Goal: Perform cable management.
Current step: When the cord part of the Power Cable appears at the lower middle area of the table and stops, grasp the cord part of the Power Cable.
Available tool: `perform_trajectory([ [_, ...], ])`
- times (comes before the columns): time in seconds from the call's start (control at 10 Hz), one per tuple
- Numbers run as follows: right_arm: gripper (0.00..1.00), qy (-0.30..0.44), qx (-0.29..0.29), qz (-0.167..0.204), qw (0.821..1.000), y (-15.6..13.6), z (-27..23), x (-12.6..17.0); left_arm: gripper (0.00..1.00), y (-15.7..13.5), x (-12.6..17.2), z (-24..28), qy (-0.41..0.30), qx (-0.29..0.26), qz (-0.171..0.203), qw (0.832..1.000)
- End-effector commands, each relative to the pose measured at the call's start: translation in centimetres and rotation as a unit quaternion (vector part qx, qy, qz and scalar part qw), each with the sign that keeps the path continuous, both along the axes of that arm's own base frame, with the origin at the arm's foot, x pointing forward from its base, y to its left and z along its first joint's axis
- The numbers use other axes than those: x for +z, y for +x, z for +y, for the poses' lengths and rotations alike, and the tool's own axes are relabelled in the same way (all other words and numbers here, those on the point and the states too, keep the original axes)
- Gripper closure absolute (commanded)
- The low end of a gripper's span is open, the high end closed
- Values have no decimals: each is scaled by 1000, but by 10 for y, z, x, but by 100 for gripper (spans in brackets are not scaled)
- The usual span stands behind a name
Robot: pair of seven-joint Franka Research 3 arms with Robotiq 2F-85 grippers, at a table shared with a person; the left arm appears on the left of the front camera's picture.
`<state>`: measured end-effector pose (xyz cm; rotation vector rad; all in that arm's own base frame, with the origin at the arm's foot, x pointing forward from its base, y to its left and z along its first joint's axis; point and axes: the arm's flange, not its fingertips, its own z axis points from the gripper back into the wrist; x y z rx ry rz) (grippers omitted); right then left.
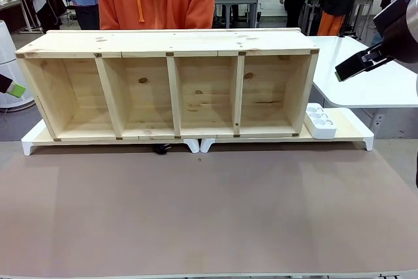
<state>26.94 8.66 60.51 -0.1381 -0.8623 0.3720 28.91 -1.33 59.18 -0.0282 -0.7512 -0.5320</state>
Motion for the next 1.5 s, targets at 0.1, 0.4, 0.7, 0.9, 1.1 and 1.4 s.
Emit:
perform_trajectory([
  [0.1,0,-3,0,1,1000,1,-1,-1,0,0,1,1,-1,2,-2,1000],
  [0.4,0,-3,0,1,1000,1,-1,-1,0,0,1,1,-1,2,-2,1000],
  [0.7,0,-3,0,1,1000,1,-1,-1,0,0,1,1,-1,2,-2,1000],
  [0.9,0,-3,0,1,1000,1,-1,-1,0,0,1,1,-1,2,-2,1000],
  [1.1,0,-3,0,1,1000,1,-1,-1,0,0,1,1,-1,2,-2,1000],
  [1.4,0,-3,0,1,1000,1,-1,-1,0,0,1,1,-1,2,-2,1000],
])
